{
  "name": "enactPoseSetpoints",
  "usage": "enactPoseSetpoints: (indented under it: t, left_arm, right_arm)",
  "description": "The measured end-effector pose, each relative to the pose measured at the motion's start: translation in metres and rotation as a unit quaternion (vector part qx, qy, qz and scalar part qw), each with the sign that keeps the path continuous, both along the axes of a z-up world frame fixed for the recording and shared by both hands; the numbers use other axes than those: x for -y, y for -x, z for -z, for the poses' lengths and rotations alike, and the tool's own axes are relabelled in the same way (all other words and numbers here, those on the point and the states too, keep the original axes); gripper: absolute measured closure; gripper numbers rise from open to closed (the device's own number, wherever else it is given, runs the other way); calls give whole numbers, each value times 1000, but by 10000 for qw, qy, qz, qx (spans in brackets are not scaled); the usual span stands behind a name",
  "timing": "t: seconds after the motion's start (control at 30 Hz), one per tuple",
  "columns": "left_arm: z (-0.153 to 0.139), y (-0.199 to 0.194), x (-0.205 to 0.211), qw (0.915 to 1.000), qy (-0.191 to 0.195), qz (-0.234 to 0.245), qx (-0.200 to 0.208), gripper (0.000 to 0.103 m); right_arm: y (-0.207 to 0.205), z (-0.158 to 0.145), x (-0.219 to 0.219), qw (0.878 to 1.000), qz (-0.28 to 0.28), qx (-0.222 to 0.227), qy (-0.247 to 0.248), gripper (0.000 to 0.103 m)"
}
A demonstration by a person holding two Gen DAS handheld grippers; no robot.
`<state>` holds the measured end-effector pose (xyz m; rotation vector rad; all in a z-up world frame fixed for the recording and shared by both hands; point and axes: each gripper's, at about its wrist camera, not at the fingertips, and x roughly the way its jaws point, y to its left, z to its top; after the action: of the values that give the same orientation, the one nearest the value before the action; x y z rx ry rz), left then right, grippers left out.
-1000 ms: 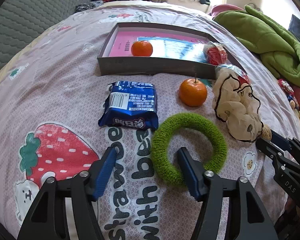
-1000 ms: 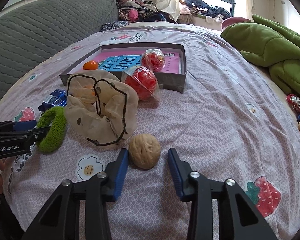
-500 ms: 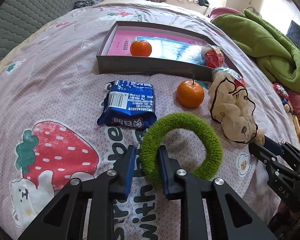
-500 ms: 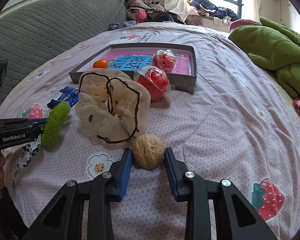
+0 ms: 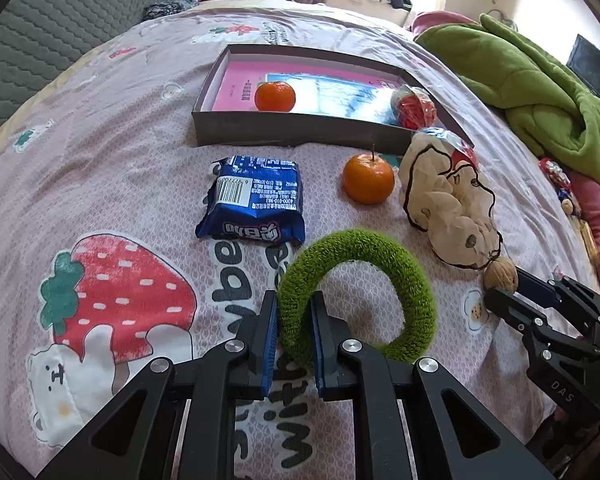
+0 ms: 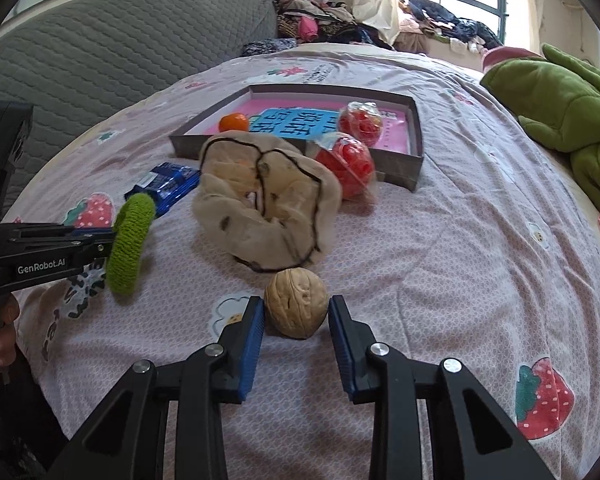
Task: Organize objects
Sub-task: 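Lift the green ring with the left gripper while the right gripper grasps the walnut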
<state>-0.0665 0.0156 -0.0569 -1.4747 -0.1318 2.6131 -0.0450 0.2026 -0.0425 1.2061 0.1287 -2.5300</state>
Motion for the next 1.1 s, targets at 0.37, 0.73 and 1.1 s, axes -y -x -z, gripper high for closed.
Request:
enactPoseSetpoints:
  t: [0.37, 0.73, 1.1]
  left_arm:
    - [-6, -14, 2, 10000, 67, 16, -19, 88]
    - [-19, -20, 4, 9998, -17, -23, -198, 88]
    - [-25, -19, 4, 9993, -103, -53, -358, 89]
  right_arm:
    - [-10, -6, 10, 9997, -217, -8, 147, 69]
    - [-16, -18, 13, 9987, -312, -148, 362, 69]
    - [-14, -20, 10, 9983, -277, -186, 482, 69]
